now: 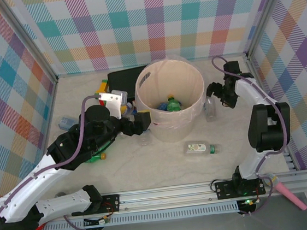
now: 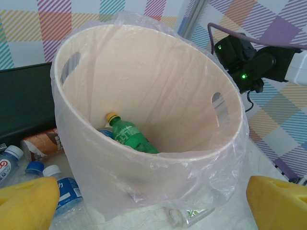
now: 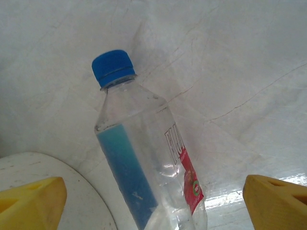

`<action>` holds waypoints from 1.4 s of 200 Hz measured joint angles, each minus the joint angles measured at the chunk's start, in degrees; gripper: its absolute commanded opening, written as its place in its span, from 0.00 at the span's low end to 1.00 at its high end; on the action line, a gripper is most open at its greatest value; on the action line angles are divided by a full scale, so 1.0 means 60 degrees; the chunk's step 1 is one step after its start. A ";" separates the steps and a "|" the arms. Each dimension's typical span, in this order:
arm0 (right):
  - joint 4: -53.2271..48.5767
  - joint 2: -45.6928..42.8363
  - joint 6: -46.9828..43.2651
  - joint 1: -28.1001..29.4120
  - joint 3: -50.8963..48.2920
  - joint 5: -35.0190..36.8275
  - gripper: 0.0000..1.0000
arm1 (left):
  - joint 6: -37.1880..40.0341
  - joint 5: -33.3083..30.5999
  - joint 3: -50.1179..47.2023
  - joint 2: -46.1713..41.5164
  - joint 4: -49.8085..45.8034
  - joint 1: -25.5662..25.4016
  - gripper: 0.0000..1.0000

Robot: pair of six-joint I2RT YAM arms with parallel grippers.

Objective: Put the plastic bottles in the bin

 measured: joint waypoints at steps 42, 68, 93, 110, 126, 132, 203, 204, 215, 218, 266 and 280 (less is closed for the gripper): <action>0.0131 0.0470 -0.0146 0.0073 0.0007 -0.0284 0.93 | 0.0000 -0.0069 0.0000 -0.0018 -0.0007 0.0000 1.00; 0.0127 0.0878 -0.0288 0.0200 0.0226 -0.0291 0.93 | 0.0000 -0.0080 0.0000 -0.0018 -0.0080 0.0000 1.00; 0.0109 0.1264 -0.0386 0.0379 0.0543 -0.0076 0.93 | 0.0000 -0.0091 0.0000 -0.0018 -0.0200 0.0000 1.00; 0.0087 0.1432 -0.0444 0.0481 0.0634 0.0106 0.92 | 0.0000 -0.0098 0.0000 -0.0018 -0.0215 0.0000 0.99; 0.0047 0.1552 -0.0484 0.0525 0.0645 0.0317 0.87 | 0.0004 -0.0095 0.0000 -0.0018 -0.0219 0.0000 1.00; 0.0018 0.1585 -0.0488 0.0546 0.0645 0.0408 0.86 | 0.0007 -0.0098 0.0000 -0.0018 -0.0219 0.0000 1.00; -0.0324 0.1974 -0.0543 0.0568 0.0903 0.1464 0.76 | 0.0033 -0.0117 0.0000 -0.0044 -0.0248 0.0000 1.00; -0.0331 0.1978 -0.0546 0.0568 0.0911 0.1468 0.76 | 0.0033 -0.0117 0.0000 -0.0044 -0.0248 0.0000 1.00; -0.0353 0.2076 -0.0579 0.0568 0.1049 0.1508 0.73 | 0.0033 -0.0164 0.0000 -0.0062 -0.0251 0.0000 1.00; -0.0361 0.2106 -0.0572 0.0568 0.1086 0.1508 0.73 | 0.0033 -0.0168 0.0000 -0.0066 -0.0259 0.0000 1.00; -0.0455 0.2514 -0.0758 0.0568 0.1512 0.1402 0.72 | 0.0033 -0.0204 0.0000 -0.0135 -0.0324 0.0000 0.99; -0.0455 0.2652 -0.0801 0.0568 0.1606 0.1388 0.70 | 0.0033 -0.0251 0.0000 -0.0171 -0.0404 0.0000 1.00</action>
